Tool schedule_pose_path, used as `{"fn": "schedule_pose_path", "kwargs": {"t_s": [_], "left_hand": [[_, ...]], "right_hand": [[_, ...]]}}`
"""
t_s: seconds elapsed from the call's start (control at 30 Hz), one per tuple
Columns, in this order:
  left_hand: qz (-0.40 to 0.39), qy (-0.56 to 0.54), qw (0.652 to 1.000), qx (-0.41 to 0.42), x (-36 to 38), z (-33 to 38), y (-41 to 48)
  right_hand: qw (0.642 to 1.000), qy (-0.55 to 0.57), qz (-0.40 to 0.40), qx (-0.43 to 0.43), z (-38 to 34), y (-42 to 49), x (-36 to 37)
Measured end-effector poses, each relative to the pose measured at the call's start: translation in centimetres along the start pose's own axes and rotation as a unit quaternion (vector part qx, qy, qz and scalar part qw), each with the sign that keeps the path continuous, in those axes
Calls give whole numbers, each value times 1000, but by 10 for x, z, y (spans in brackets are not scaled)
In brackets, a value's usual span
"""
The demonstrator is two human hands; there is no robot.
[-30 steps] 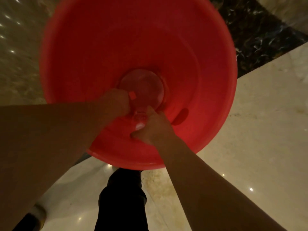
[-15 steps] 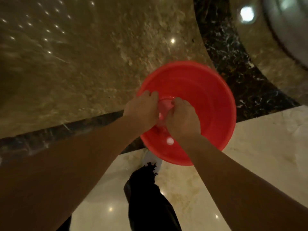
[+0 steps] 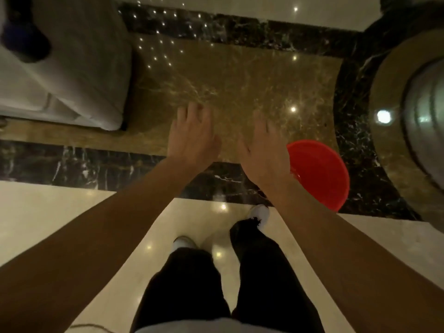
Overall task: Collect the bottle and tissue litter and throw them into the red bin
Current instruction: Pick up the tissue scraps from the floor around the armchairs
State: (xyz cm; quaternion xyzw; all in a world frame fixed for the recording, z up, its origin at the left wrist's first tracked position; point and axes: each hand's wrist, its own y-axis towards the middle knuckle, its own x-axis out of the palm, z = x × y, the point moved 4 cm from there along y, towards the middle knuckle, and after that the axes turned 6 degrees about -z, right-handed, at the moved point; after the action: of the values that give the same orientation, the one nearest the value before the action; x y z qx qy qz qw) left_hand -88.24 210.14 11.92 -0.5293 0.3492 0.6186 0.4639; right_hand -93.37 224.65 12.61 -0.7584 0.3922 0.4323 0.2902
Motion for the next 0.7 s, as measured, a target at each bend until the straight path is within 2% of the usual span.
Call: {"fn": "schedule_pose_path", "kwargs": {"t_s": [0.2, 0.37, 0.5, 0.7], "left_hand": [[95, 35, 993, -64, -136, -111, -109], [131, 68, 974, -171, -206, -199, -177], [120, 60, 956, -261, -226, -265, -221], [96, 31, 918, -384, -212, -352, -283]], "right_hand": [[989, -14, 50, -139, -186, -31, -20], [965, -5, 55, -256, -321, -48, -13], [945, 5, 37, -325, -403, -60, 0], [906, -35, -31, -420, -496, -70, 54]]}}
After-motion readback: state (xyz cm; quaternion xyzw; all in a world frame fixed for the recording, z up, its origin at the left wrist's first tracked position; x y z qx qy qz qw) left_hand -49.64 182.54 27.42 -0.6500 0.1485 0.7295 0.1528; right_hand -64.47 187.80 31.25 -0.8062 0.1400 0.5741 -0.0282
